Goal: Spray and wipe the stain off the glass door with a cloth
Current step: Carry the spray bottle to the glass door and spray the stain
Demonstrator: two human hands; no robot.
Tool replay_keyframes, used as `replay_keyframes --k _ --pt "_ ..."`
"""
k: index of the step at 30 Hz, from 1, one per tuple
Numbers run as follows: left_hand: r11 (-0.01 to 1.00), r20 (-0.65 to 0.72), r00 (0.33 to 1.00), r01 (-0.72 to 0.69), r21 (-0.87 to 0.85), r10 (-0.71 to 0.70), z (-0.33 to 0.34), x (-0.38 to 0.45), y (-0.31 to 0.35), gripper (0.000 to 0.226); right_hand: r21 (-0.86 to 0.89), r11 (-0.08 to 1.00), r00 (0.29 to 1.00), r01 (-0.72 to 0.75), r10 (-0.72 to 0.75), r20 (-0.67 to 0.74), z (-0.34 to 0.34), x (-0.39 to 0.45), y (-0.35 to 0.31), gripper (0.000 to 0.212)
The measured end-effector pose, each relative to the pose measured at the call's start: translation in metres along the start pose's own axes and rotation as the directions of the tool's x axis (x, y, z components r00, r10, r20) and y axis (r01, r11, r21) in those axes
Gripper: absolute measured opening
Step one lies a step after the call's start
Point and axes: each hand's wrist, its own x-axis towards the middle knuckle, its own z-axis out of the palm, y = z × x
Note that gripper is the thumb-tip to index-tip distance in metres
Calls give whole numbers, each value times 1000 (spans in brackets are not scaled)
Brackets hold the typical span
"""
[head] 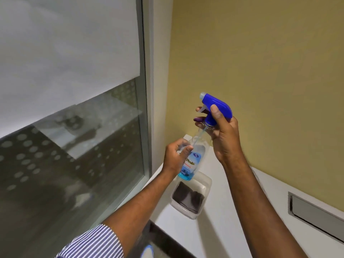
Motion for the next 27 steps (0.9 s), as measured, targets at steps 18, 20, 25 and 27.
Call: replay_keyframes --k 18,20,25,27 --pt "965 -528 811 173 -198 -254 -133 -129 42 77 104 981 684 -161 35 729 134 -95 13 27" --pt "954 -571 768 190 -230 -291 -149 -146 49 40 105 979 616 -177 27 787 152 -111 17 26" --pt "955 -643 719 101 -279 -264 -195 -186 57 54 118 976 518 -180 -8 855 194 -156 22 28" --pt "954 -684 687 46 -295 -245 -209 -202 52 99 125 975 502 -182 -17 865 209 -178 20 29"
